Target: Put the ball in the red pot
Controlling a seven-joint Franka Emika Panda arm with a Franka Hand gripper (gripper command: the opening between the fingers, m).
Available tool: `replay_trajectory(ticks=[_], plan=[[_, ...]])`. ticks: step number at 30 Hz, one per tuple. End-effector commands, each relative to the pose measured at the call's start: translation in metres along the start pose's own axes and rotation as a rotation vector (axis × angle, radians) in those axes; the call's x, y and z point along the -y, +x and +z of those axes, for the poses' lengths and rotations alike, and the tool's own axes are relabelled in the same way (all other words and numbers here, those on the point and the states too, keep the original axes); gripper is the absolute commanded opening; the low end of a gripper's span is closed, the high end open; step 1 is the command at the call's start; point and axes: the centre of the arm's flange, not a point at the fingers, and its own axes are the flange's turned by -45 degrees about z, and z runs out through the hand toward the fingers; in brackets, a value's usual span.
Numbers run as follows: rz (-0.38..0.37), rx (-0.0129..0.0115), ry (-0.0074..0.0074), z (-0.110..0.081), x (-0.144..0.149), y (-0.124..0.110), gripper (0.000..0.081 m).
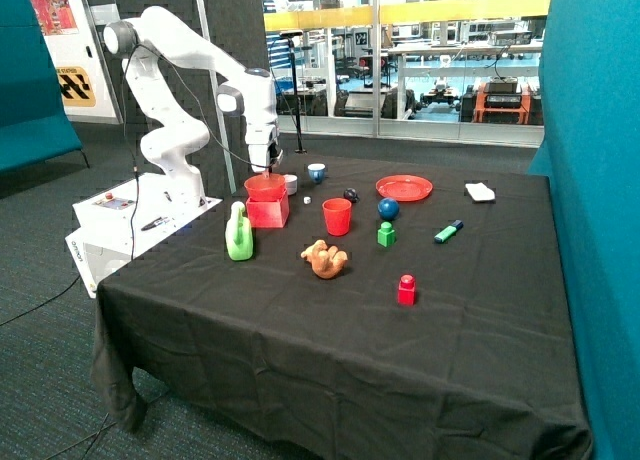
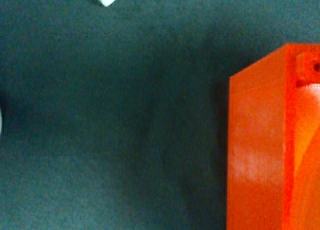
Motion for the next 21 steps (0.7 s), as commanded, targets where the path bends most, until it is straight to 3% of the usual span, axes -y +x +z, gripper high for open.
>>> replay_trajectory(ticks=[1,10,17,21], plan=[[-0.003,0.0025,0.0011,0.005,0.004,0.004,0.0308],[0.004,0.0025,0.0011,0.014,0.002,0.003,0.0261],[0.017,0.0025,0.0011,0.018,0.0,-0.001,0.003],[0.024,0.0025,0.001,0.018,0.0,-0.002,0.0002]])
